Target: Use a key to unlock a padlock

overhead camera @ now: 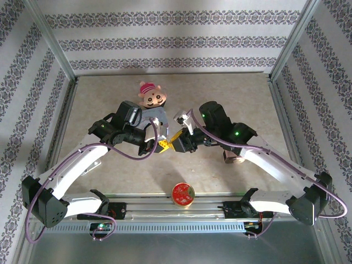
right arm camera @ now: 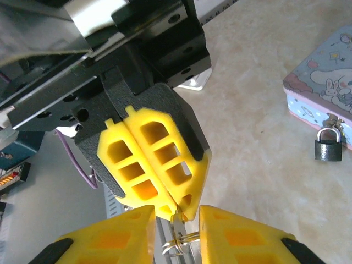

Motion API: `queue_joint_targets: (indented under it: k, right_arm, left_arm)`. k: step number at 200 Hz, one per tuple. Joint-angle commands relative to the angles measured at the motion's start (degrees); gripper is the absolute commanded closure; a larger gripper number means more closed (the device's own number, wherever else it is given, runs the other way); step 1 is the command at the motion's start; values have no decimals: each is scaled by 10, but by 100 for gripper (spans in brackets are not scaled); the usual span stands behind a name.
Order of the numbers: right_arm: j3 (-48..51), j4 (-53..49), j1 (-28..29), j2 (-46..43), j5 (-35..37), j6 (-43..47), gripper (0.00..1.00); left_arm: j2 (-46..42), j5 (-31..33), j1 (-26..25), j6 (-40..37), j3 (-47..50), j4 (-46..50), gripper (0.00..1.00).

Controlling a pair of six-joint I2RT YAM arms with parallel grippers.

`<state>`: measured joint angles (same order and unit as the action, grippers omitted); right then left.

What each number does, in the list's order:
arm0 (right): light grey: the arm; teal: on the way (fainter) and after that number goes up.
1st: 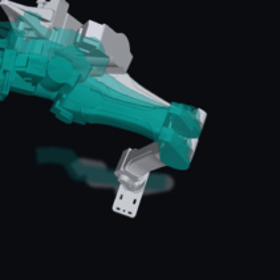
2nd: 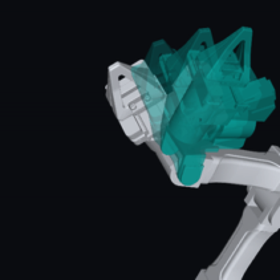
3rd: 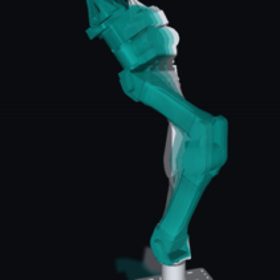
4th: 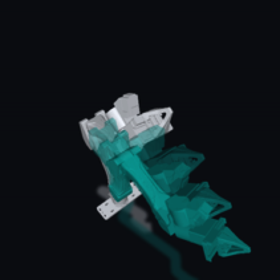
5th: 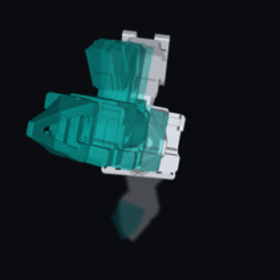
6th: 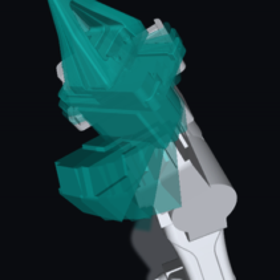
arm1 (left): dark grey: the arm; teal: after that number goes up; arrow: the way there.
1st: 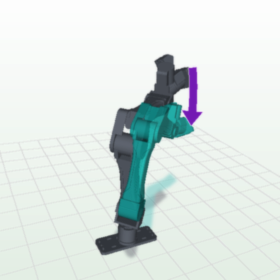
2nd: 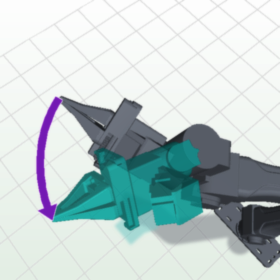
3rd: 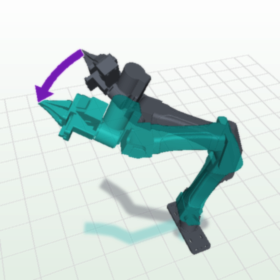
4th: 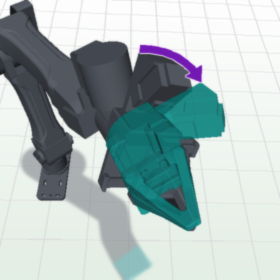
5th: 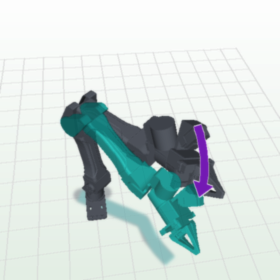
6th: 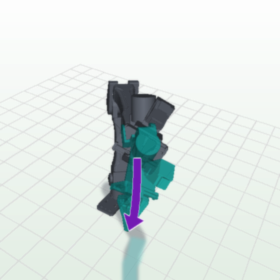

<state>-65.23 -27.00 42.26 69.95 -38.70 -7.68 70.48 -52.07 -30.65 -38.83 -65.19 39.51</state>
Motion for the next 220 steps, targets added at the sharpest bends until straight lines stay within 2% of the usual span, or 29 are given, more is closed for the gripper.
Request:
queue_joint_targets:
  k: [1,18,41,67,87,130,155,169,188,203,220]
  right_arm:
    - [-11,-13,5,4,-14,14,74]
    - [-9,-16,6,4,-10,17,75]
    - [-9,-19,1,4,-10,17,81]
    - [-6,-19,-4,4,-20,14,95]
    - [-5,-17,-7,4,-26,10,100]
    - [17,16,-21,-11,-36,-13,100]
    - [59,92,-47,-39,-42,-61,100]
    - [96,154,-61,-61,-28,-93,100]
    - [140,227,-73,-88,4,-124,100]
    - [169,272,-76,-106,32,-139,100]
    - [199,334,-78,-125,55,-158,100]
  left_arm:
    - [-7,-11,4,-12,-9,11,100]
    - [-9,-11,4,-12,-8,9,100]
    - [-11,-8,4,-11,-6,8,100]
    - [-14,-2,4,-4,-3,2,100]
    - [-21,-4,5,7,4,-17,100]
    - [-41,0,9,48,27,-81,100]
    - [-66,1,18,103,58,-162,67]
    - [-85,0,26,158,87,-241,62]
    - [-112,18,38,266,133,-376,61]
    - [-124,42,44,354,161,-469,49]
    - [-128,70,51,444,180,-538,48]
